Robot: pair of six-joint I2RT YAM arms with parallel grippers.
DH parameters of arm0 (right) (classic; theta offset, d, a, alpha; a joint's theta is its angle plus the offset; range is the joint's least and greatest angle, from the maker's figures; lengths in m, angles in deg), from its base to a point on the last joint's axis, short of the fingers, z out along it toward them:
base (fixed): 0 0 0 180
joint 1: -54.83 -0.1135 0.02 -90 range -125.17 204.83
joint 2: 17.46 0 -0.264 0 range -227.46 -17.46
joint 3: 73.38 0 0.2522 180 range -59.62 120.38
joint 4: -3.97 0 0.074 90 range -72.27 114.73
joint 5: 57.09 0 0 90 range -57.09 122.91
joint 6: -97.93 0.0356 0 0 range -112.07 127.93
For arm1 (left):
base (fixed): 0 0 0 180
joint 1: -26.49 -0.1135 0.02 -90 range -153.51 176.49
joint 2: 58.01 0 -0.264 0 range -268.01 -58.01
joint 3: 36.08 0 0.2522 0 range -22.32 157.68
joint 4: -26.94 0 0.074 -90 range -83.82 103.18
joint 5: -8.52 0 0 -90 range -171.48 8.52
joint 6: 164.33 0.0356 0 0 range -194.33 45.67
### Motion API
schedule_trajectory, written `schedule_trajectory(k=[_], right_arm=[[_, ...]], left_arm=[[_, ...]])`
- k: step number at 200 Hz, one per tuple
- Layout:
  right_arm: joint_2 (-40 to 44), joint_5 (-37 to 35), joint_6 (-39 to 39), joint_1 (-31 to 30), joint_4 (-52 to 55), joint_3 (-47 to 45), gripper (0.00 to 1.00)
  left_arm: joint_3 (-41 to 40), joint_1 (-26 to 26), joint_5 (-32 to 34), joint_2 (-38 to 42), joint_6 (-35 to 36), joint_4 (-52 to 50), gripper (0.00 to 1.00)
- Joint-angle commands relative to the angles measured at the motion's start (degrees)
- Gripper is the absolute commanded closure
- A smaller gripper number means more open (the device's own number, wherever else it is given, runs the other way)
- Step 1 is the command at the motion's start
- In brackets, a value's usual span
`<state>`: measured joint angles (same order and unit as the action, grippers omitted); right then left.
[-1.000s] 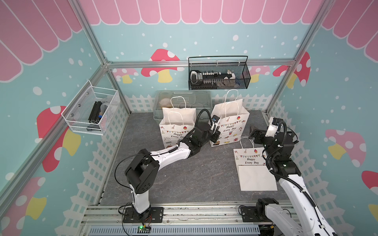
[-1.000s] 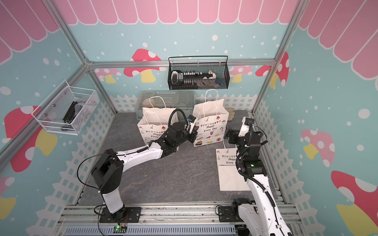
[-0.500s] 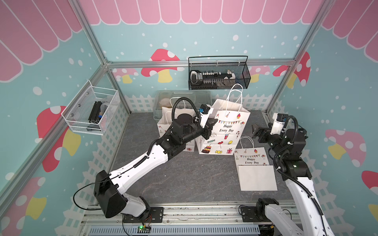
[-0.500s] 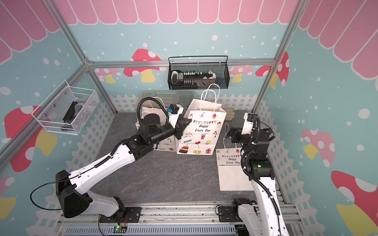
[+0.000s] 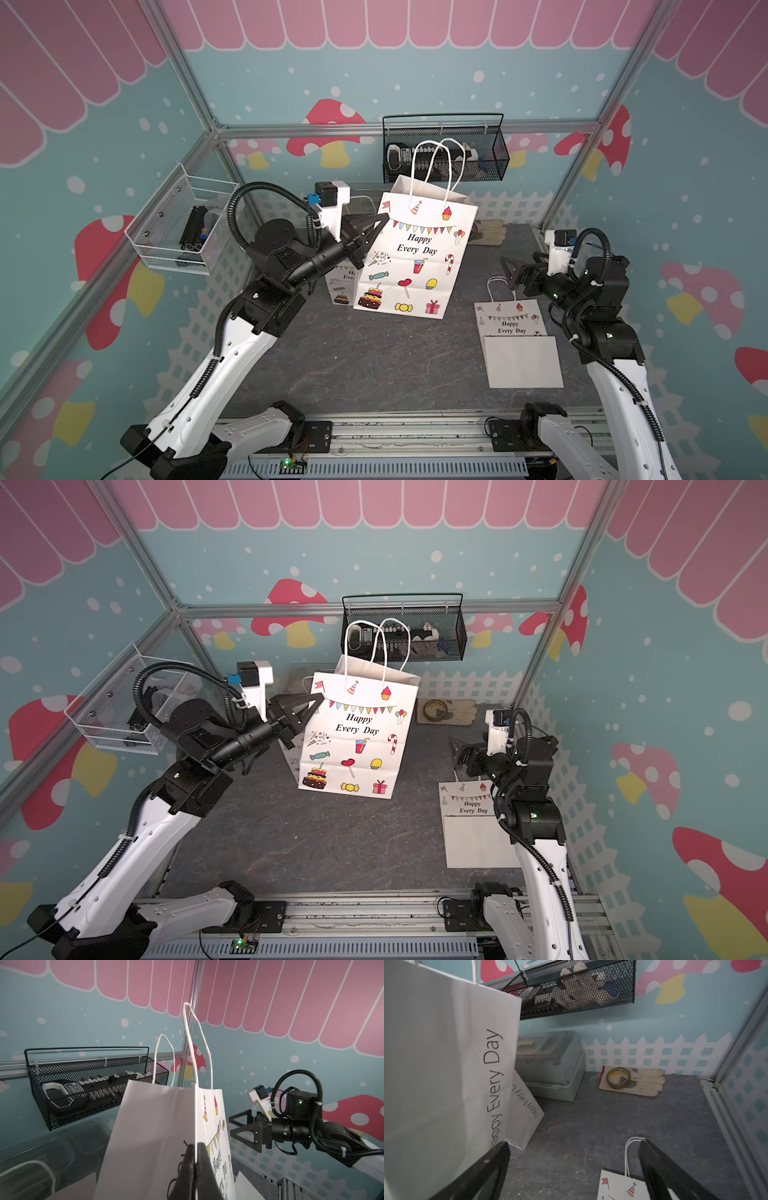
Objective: Put away the paper bag
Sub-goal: Pick up the paper bag from the center of the board, then press the paper bag.
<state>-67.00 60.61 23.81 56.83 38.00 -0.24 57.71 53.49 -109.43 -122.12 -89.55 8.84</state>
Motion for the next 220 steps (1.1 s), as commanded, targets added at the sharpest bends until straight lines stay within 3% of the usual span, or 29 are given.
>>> schedule_trajectory(k=[1,38,76,124,184,220], right_arm=[[-0.3,18.4,0.7,0.3,-4.8,-0.5,0.01],[-0.1,29.2,5.3,0.2,-13.7,-3.2,0.01],[-1.6,30.9,10.0,0.1,-19.4,-5.1,0.01],[-4.2,33.3,21.0,-1.7,-36.8,-9.9,0.01],[-7.5,30.6,23.8,-13.0,-47.1,-10.2,0.01],[-10.1,30.3,22.9,-18.9,-48.2,-8.6,0.01]], left_arm=[[0.1,-3.2,-6.7,0.9,-8.7,4.9,1.00],[1.7,-7.2,-11.9,0.2,-17.7,11.9,1.00],[5.6,-7.6,-14.7,-0.4,-22.3,13.5,1.00],[8.1,-7.6,-16.0,-0.5,-27.8,15.9,1.00],[7.2,-7.6,-17.4,-1.2,-38.7,27.3,1.00],[6.6,-7.6,-17.2,-1.1,-41.2,29.9,1.00]])
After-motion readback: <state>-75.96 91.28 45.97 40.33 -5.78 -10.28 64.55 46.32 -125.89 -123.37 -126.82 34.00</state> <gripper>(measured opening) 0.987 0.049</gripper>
